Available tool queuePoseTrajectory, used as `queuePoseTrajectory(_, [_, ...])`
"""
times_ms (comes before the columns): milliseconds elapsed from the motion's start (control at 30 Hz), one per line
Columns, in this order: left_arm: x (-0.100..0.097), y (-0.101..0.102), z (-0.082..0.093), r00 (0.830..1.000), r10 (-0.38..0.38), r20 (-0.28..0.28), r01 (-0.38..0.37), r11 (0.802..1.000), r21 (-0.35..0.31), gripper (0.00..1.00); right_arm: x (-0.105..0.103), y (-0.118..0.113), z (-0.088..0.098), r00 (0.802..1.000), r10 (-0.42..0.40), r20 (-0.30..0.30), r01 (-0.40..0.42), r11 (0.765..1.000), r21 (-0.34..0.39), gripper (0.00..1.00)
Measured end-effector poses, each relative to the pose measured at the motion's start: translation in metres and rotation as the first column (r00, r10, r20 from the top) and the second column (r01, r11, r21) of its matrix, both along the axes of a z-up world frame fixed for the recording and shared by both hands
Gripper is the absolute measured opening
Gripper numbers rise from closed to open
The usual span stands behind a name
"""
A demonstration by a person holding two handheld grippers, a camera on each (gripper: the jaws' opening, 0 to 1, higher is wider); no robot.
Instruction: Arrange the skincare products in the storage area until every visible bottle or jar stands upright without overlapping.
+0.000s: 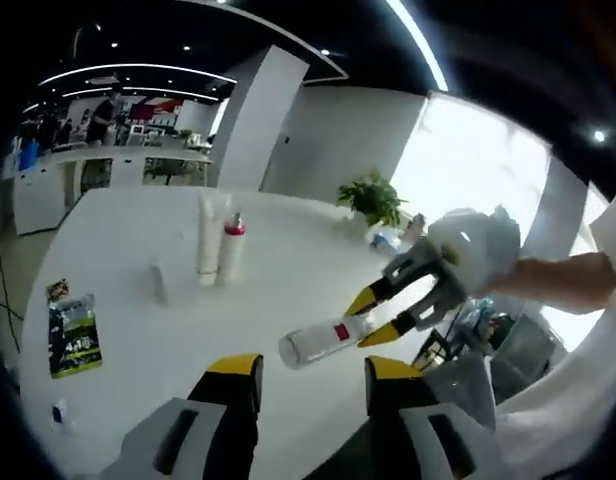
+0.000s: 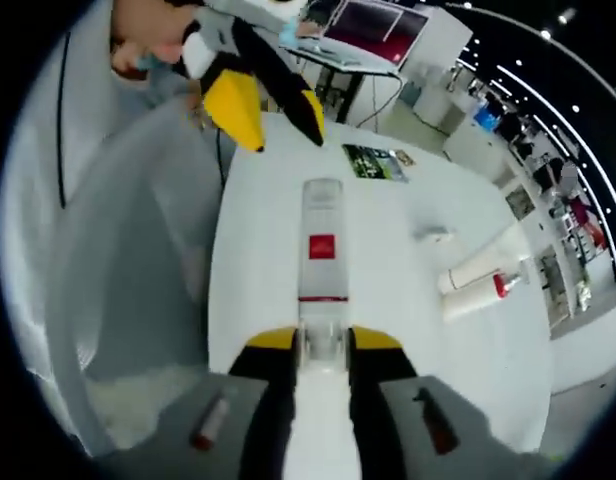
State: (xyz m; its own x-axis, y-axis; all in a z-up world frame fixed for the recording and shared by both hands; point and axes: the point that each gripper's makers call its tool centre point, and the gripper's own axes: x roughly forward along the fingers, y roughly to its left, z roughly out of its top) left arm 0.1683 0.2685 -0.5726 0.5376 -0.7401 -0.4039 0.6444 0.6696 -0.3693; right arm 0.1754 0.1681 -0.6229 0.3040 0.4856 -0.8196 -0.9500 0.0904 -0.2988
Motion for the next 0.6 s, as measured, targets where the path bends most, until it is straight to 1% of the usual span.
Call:
queuePoseTrajectory(33, [0.001, 0.000, 0.001, 1.000, -0.004, -0.004, 0.004, 1.000, -0.004, 0.46, 0.000, 0.000, 0.001, 1.000, 0.005, 0.003, -0.005, 1.000, -0.002, 0.18])
queuePoseTrajectory(67, [0.006, -0.001, 0.004, 1.000, -0.022, -0.013, 0.022, 1.000, -0.006, 0.48, 0.002, -0.002, 0.008, 0.999, 0.043, 0.024, -0.042, 0.999, -0.025, 0.18])
queuePoseTrajectory(100, [0.008, -0.002, 0.005, 1.000, -0.029, -0.013, 0.029, 1.000, -0.002, 0.49, 0.003, -0.002, 0.011, 0.997, 0.064, 0.040, -0.062, 0.997, -0.041, 0.18])
queuePoseTrajectory(133, [0.014, -0.001, 0.008, 1.000, -0.031, 0.003, 0.031, 0.999, 0.010, 0.49, 0.003, -0.003, 0.014, 0.995, 0.087, 0.043, -0.085, 0.995, -0.056, 0.18])
queuePoseTrajectory(167, [0.017, 0.000, 0.011, 1.000, -0.027, 0.013, 0.027, 1.000, 0.008, 0.48, 0.005, -0.003, 0.019, 0.993, 0.106, 0.060, -0.102, 0.992, -0.070, 0.18])
queuePoseTrajectory(267, [0.023, -0.004, 0.019, 0.999, -0.034, 0.010, 0.034, 0.999, -0.029, 0.48, 0.008, -0.004, 0.029, 0.990, 0.126, 0.070, -0.122, 0.990, -0.067, 0.18])
queuePoseTrajectory(333, [0.027, -0.008, 0.023, 0.999, -0.050, 0.003, 0.051, 0.998, -0.044, 0.48, 0.013, -0.006, 0.036, 0.984, 0.151, 0.093, -0.142, 0.985, -0.095, 0.18])
queuePoseTrajectory(367, [0.029, -0.011, 0.023, 0.998, -0.065, -0.001, 0.065, 0.997, -0.043, 0.48, 0.013, -0.007, 0.037, 0.983, 0.159, 0.096, -0.150, 0.984, -0.098, 0.18])
queuePoseTrajectory(433, [0.025, -0.017, 0.020, 0.994, -0.105, -0.038, 0.104, 0.994, -0.041, 0.49, 0.012, -0.006, 0.042, 0.979, 0.178, 0.096, -0.169, 0.981, -0.094, 0.18])
queuePoseTrajectory(467, [0.026, -0.023, 0.021, 0.991, -0.131, -0.030, 0.129, 0.991, -0.045, 0.49, 0.010, -0.005, 0.046, 0.973, 0.207, 0.104, -0.197, 0.975, -0.103, 0.18])
queuePoseTrajectory(533, [0.022, -0.029, 0.020, 0.984, -0.173, -0.050, 0.171, 0.984, -0.051, 0.49, 0.008, -0.005, 0.048, 0.966, 0.232, 0.112, -0.218, 0.968, -0.121, 0.18])
queuePoseTrajectory(600, [0.015, -0.037, 0.020, 0.972, -0.224, -0.071, 0.220, 0.973, -0.068, 0.49, 0.003, -0.003, 0.051, 0.957, 0.264, 0.118, -0.248, 0.960, -0.133, 0.18])
